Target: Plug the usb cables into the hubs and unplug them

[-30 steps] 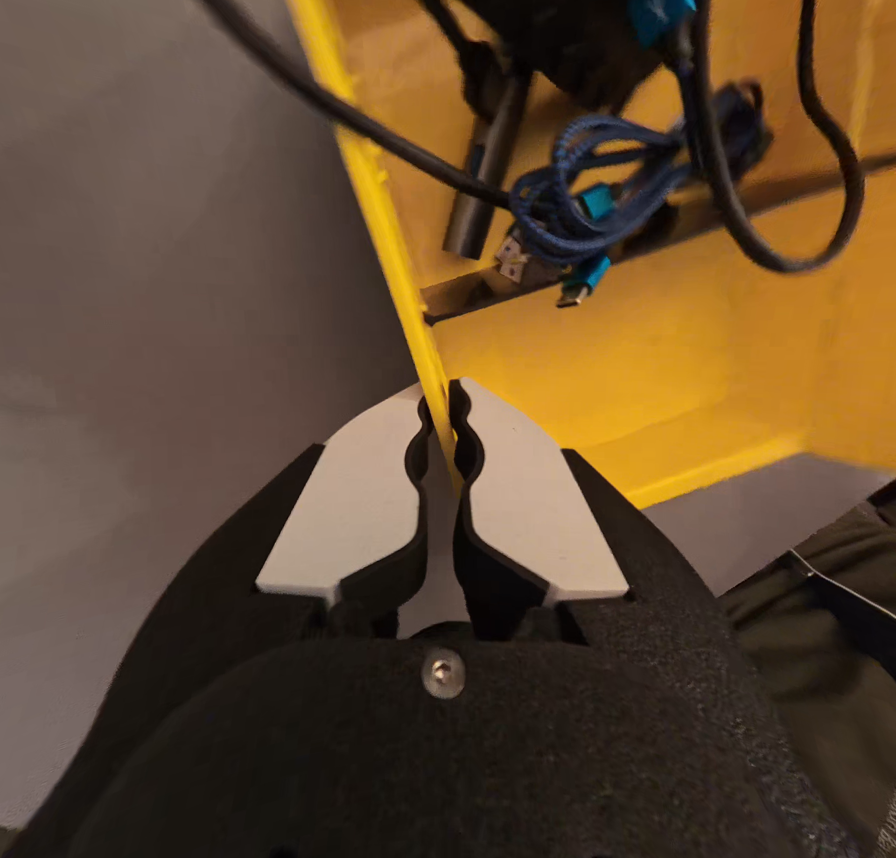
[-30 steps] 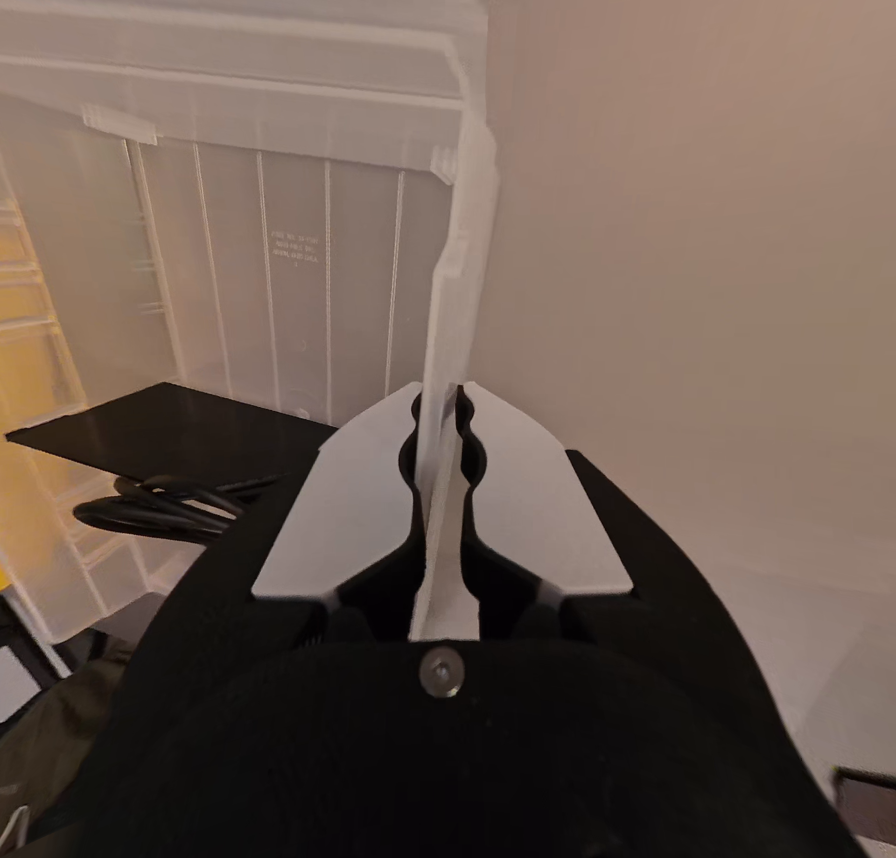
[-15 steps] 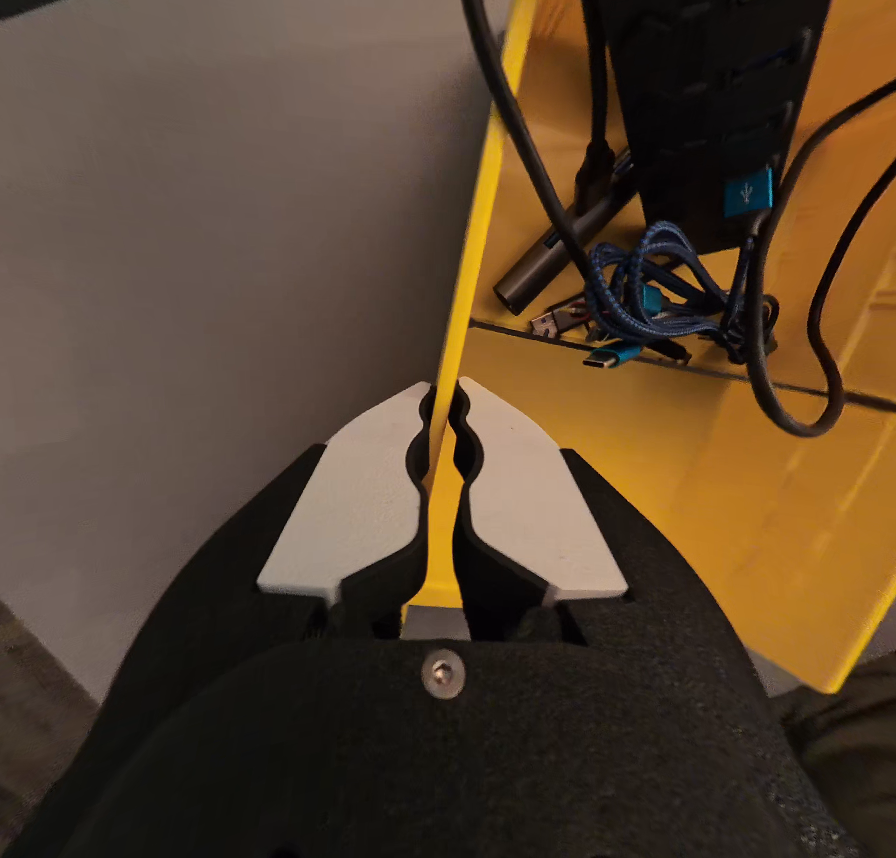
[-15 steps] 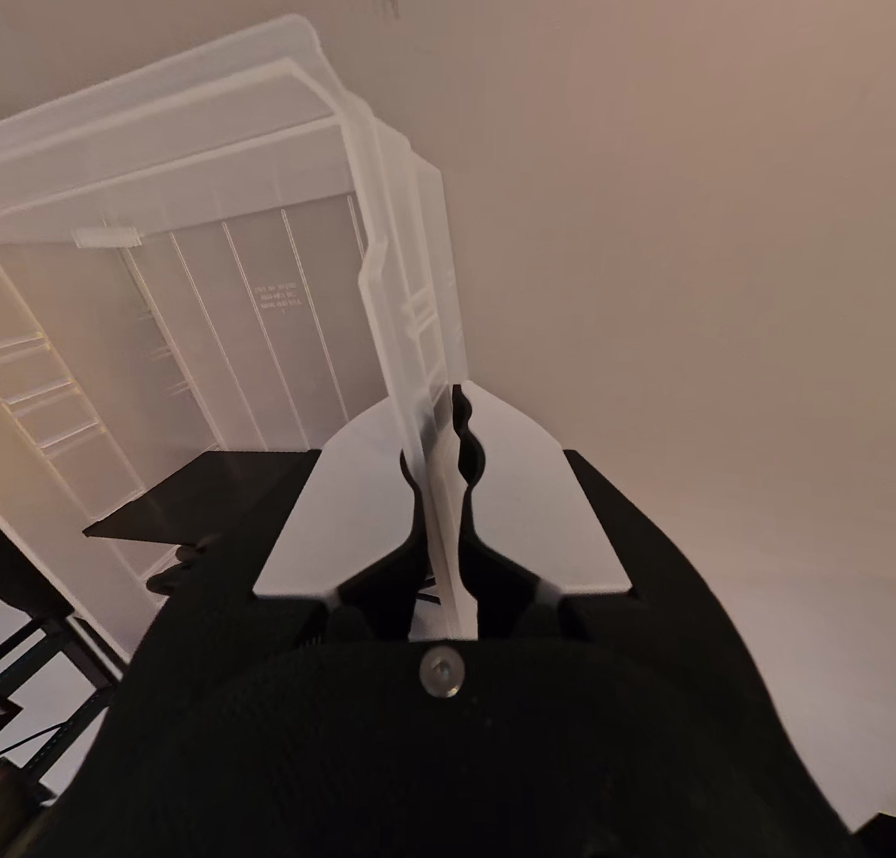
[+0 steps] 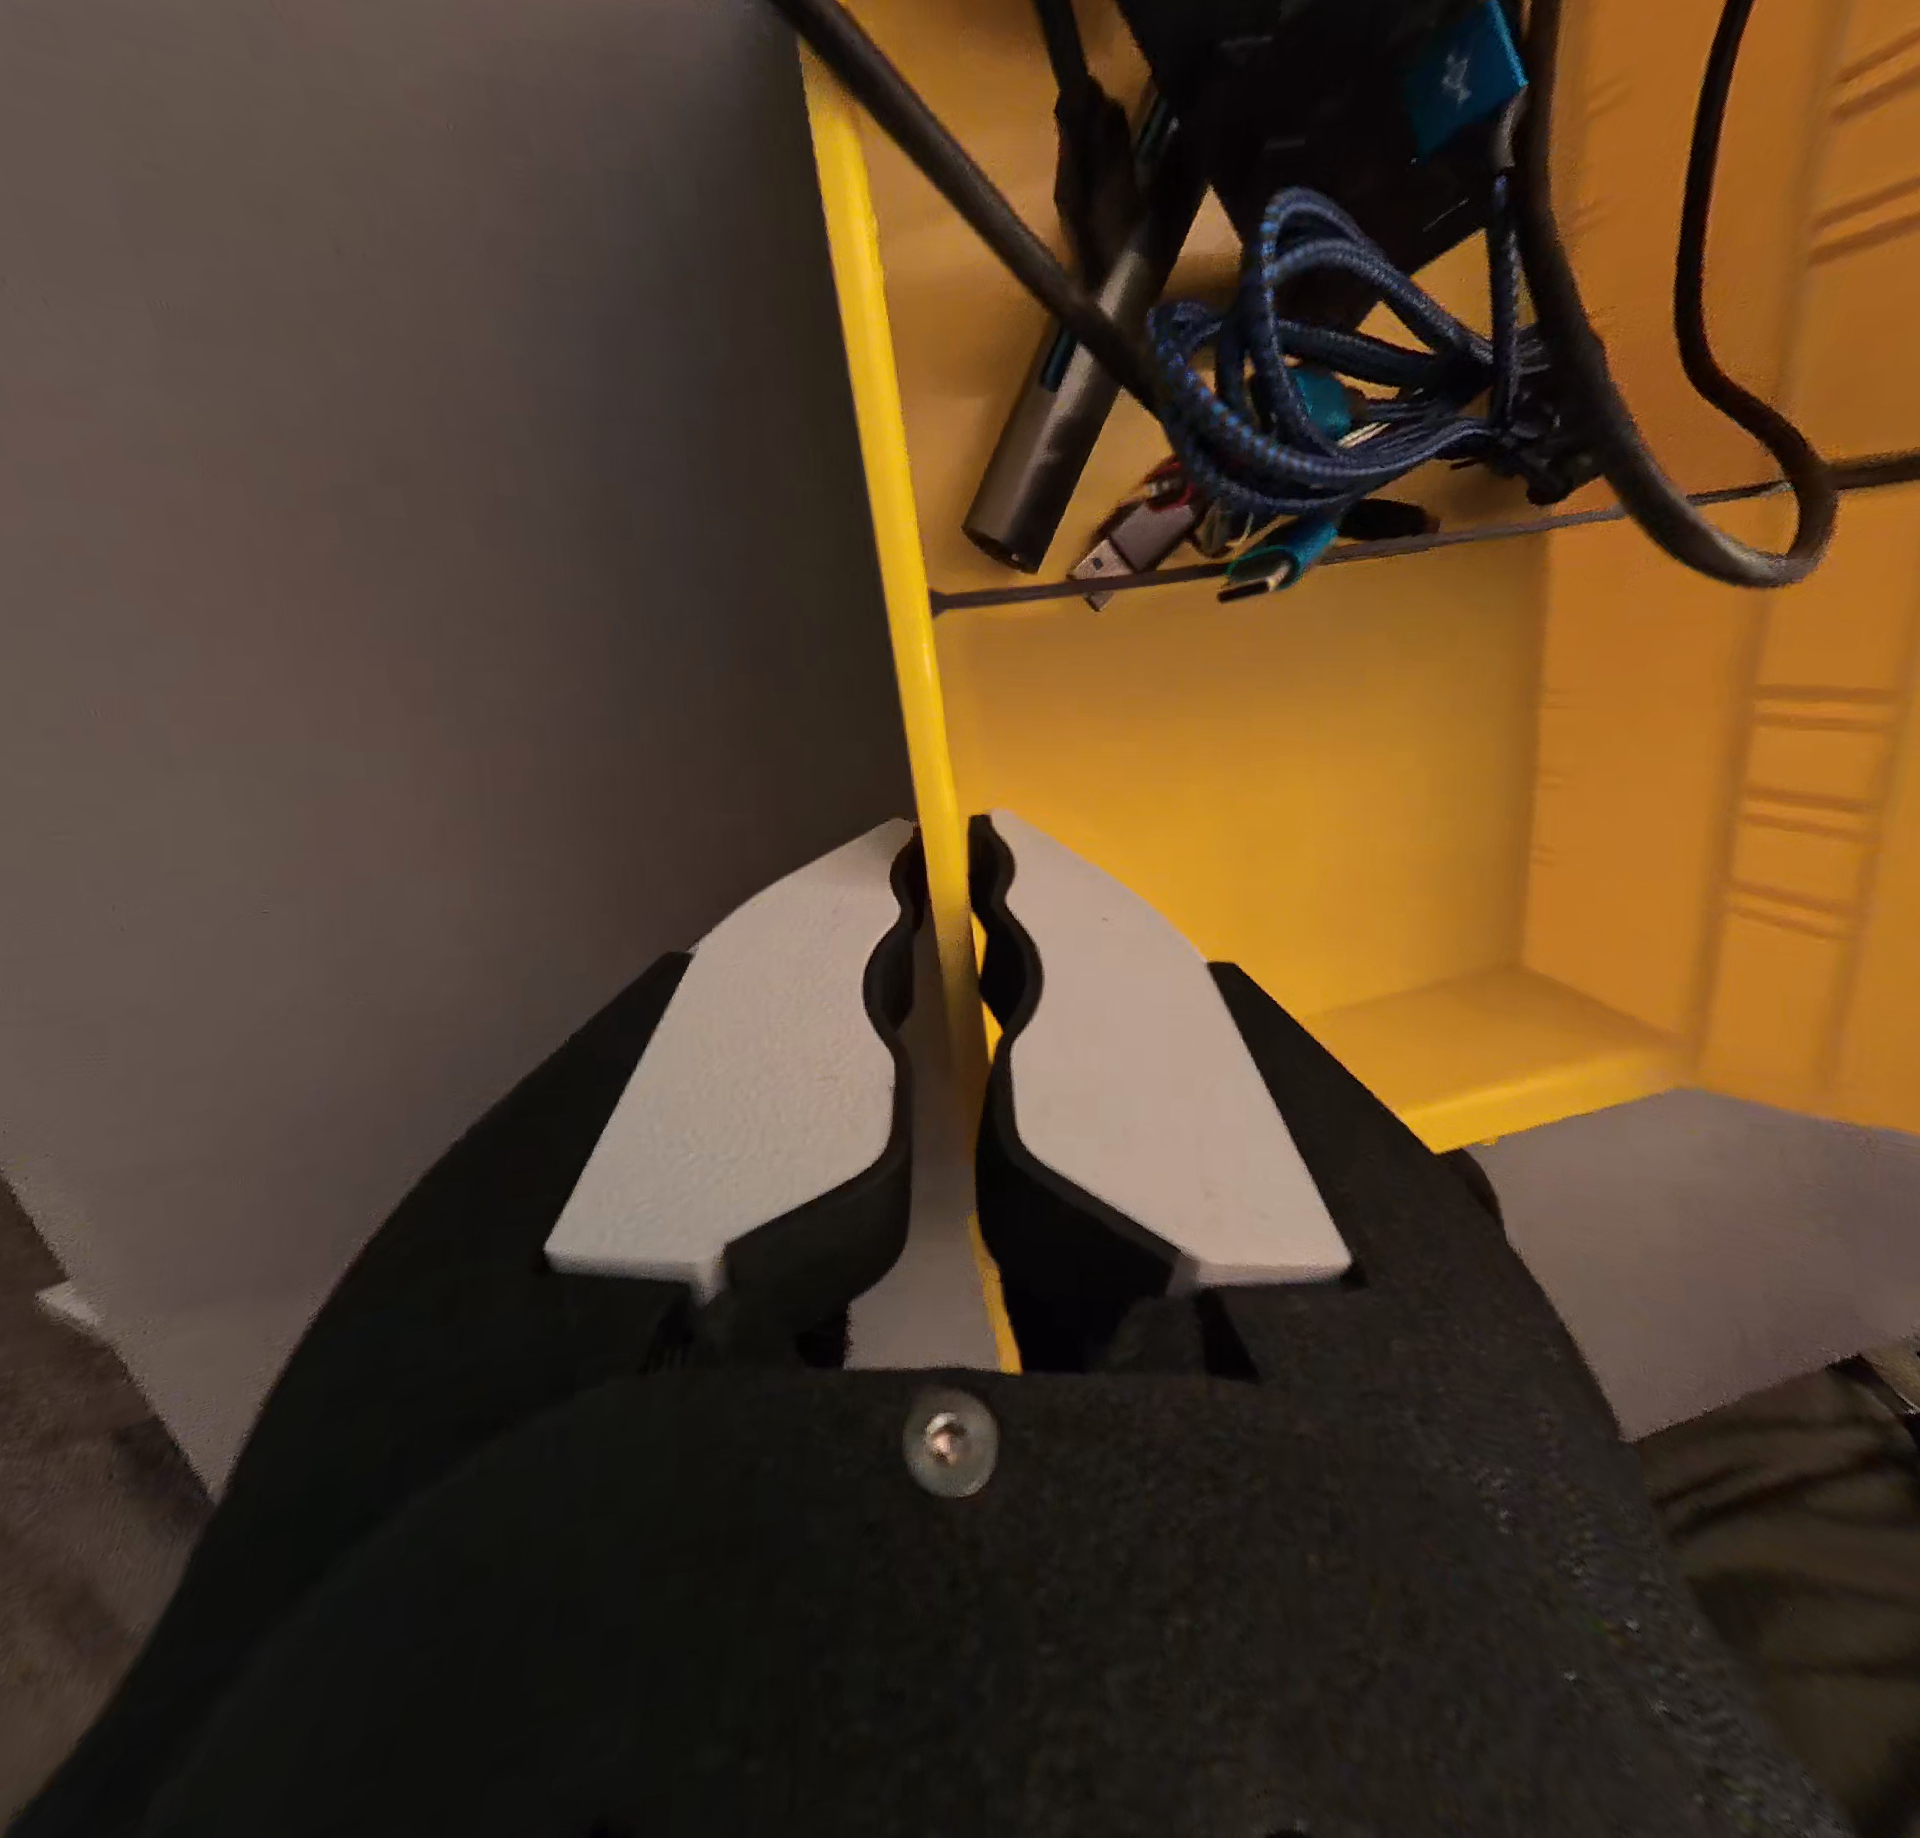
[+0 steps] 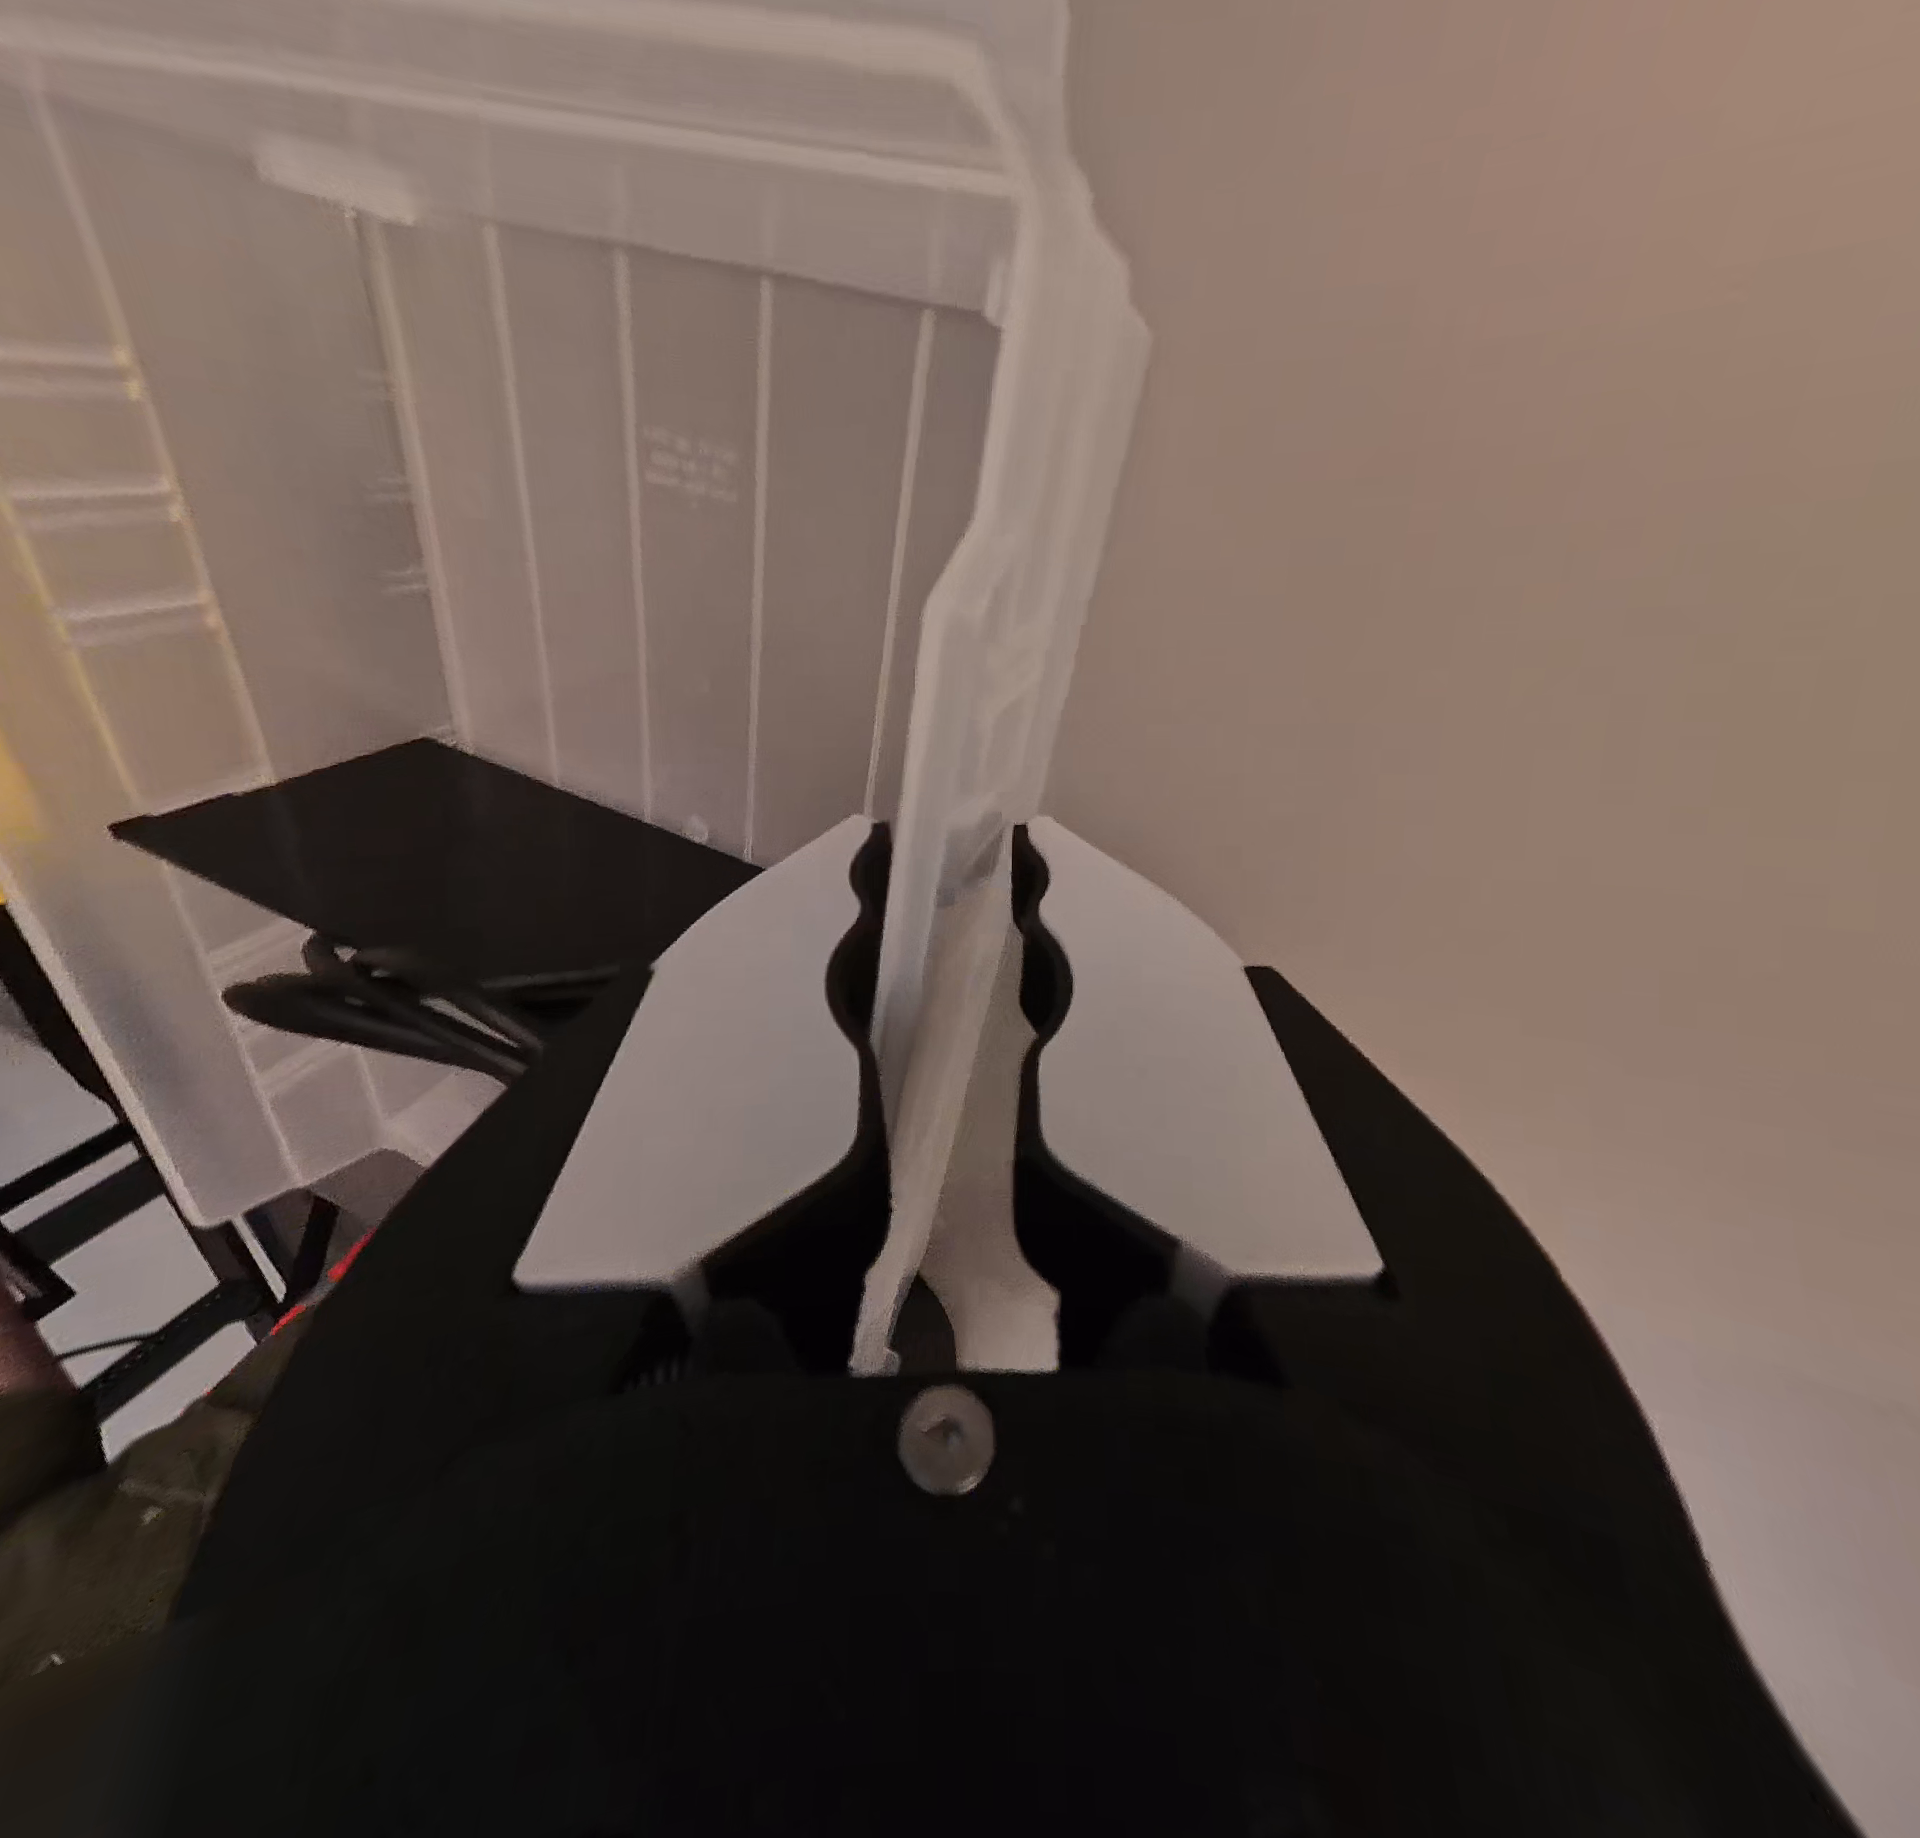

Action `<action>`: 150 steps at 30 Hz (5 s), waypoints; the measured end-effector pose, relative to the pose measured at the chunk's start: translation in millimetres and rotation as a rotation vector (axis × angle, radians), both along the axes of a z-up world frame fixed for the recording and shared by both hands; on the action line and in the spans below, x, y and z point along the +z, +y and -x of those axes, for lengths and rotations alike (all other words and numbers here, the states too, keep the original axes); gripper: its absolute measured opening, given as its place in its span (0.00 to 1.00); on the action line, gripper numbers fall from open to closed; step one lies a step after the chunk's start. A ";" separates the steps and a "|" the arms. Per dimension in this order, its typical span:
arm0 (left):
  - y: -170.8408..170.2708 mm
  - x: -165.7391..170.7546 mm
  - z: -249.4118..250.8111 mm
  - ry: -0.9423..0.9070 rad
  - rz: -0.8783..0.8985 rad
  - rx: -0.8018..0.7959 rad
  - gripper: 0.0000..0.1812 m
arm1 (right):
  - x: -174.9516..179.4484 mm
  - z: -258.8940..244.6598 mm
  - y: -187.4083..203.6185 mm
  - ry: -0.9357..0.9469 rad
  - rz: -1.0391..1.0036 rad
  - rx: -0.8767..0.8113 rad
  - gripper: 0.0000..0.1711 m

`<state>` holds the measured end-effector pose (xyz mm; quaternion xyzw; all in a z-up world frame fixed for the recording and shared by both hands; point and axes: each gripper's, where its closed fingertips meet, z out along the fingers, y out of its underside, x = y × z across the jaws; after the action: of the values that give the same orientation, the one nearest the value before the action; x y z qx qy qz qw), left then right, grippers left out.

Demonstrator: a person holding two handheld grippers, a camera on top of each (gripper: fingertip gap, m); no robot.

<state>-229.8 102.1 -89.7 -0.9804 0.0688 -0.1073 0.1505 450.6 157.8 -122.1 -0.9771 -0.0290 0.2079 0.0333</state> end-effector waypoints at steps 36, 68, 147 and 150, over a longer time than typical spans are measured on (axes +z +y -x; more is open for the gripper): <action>-49.0 -26.4 -1.3 0.109 0.076 0.040 0.03 | -2.5 -30.4 8.8 -0.189 -0.043 0.000 0.05; -52.2 -28.3 15.7 0.035 0.197 0.206 0.02 | -2.2 -26.3 14.2 -0.183 -0.091 0.060 0.05; -93.7 129.8 -122.8 -0.282 -1.081 -0.530 0.00 | 269.7 162.7 -24.8 0.011 -1.688 0.378 0.35; -93.4 144.5 -116.1 -0.372 -1.114 -0.497 0.00 | 268.7 164.8 -25.7 0.018 -1.678 0.383 0.35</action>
<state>-113.6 8.7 54.7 -0.6747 0.3126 -0.2556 0.6179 285.8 132.0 146.5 -0.6060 -0.3370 0.1274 0.7092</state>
